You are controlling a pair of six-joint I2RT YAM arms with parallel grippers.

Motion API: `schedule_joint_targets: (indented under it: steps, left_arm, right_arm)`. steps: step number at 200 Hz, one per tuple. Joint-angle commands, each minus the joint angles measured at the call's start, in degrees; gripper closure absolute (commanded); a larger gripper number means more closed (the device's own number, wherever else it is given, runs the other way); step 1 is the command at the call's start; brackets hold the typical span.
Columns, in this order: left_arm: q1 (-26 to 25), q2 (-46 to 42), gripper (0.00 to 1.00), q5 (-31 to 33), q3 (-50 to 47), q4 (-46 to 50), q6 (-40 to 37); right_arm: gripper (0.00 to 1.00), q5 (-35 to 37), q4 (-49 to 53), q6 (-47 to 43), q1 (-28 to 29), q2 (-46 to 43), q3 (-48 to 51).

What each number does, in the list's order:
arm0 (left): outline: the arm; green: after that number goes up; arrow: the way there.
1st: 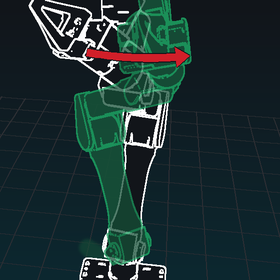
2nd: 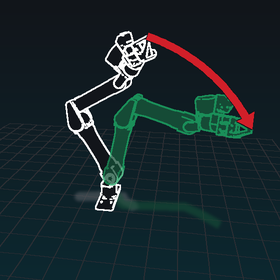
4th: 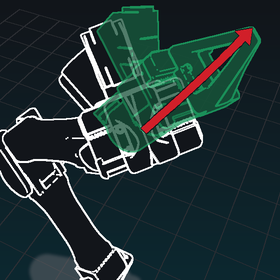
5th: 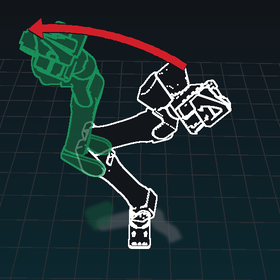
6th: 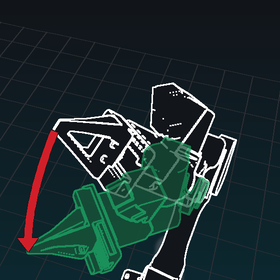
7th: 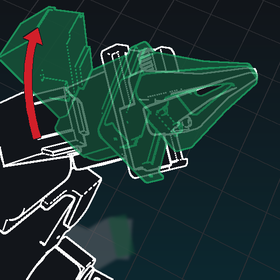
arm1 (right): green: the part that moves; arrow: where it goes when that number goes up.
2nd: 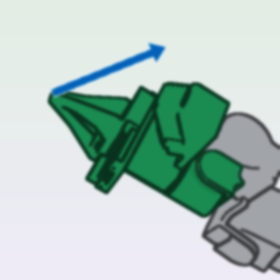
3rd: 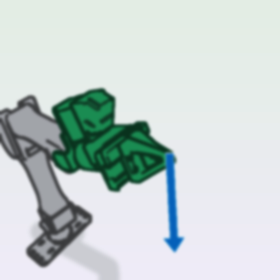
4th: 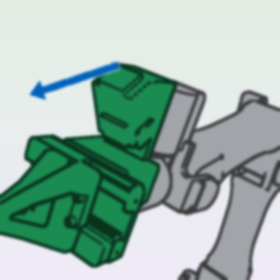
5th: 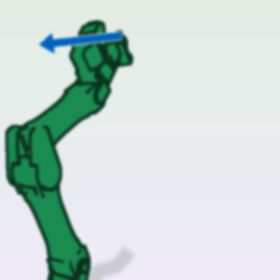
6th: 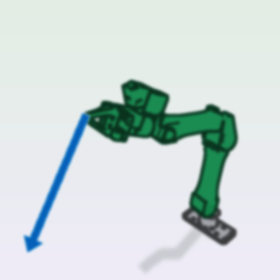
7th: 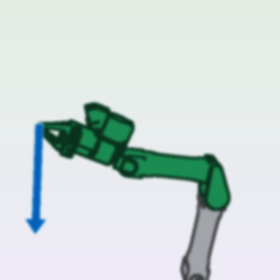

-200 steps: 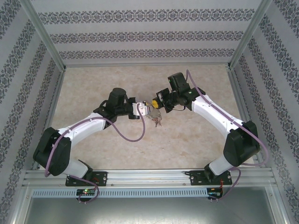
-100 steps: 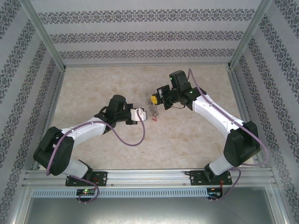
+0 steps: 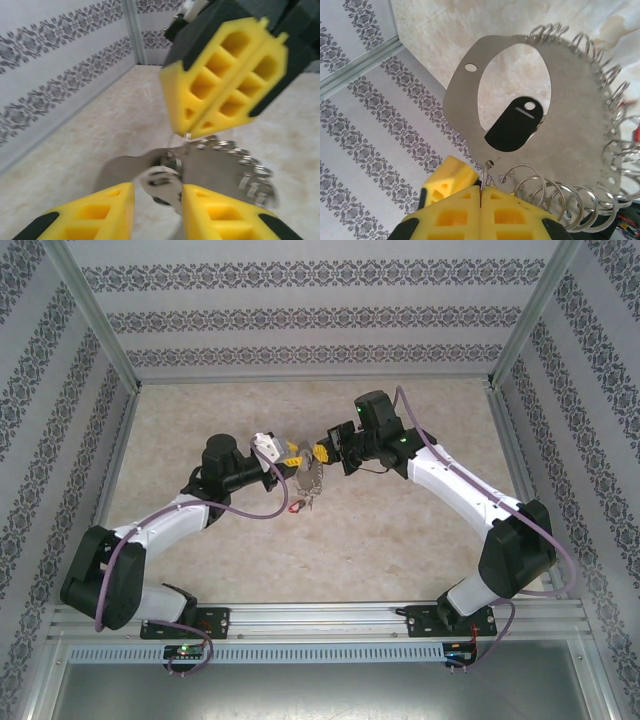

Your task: Put the keys on the keyring

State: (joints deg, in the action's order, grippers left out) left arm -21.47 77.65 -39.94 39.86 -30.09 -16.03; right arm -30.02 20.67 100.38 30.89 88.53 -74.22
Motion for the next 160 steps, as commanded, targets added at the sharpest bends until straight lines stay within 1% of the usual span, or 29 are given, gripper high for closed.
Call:
schedule_joint_targets:
  steps: [1,9,12,16,20,43,63,75,84,108,121,142,160]
  left_arm:
    - [0.1,-2.2,0.67,-4.2,-1.7,-3.5,12.2]
    - [0.1,-2.5,0.67,-4.3,-1.8,-4.5,13.6]
    - [0.2,-2.6,0.63,-4.3,-1.8,-4.5,14.0]
    - [0.1,-2.7,0.62,-4.2,-1.6,-4.4,14.2]
    - [0.1,-2.8,0.58,-4.1,-1.3,-4.0,14.1]
    - [0.1,-2.8,0.57,-2.1,1.4,-0.8,11.5]
    - [0.2,-1.8,0.57,-2.0,4.2,3.0,6.4]
    - [0.2,-0.9,0.56,-4.1,6.5,7.9,1.0]
    - [-0.1,-0.7,0.56,-4.2,7.9,10.9,-2.6]
    - [-0.5,-1.1,0.56,-3.3,8.4,12.3,-9.9]
    - [-0.6,-1.0,0.57,-4.0,8.9,13.9,-13.8]
    - [-0.7,0.0,0.57,-5.5,10.7,17.7,-17.2]
    - [-0.7,0.5,0.58,-5.1,11.0,17.9,-17.7]
  right_arm:
    - [1.00,-1.8,-2.3,0.3,0.0,-0.2,-2.4]
    - [1.00,-1.9,-2.3,0.3,0.0,0.0,-2.6]
    - [1.00,-1.9,-2.3,0.3,0.0,0.0,-2.7]
    - [1.00,-2.0,-2.2,0.3,0.0,0.2,-2.8]
    - [1.00,-2.0,-2.2,0.2,0.0,0.3,-3.0]
    - [1.00,-2.8,-1.8,-0.3,0.0,1.2,-4.1]
    - [1.00,-2.7,-1.5,-0.5,0.1,1.6,-4.3]
    - [1.00,-2.8,-1.3,-0.7,0.2,1.8,-4.4]
    - [1.00,-2.8,-1.1,-0.8,0.2,1.8,-4.5]
    - [1.00,-3.6,0.6,-2.1,0.2,2.1,-5.4]
    - [1.00,-4.1,0.3,-1.5,0.3,2.1,-5.4]
    - [1.00,-4.5,0.1,-1.2,0.3,1.9,-5.3]
    - [1.00,-4.9,-0.4,-0.9,0.3,1.8,-4.8]
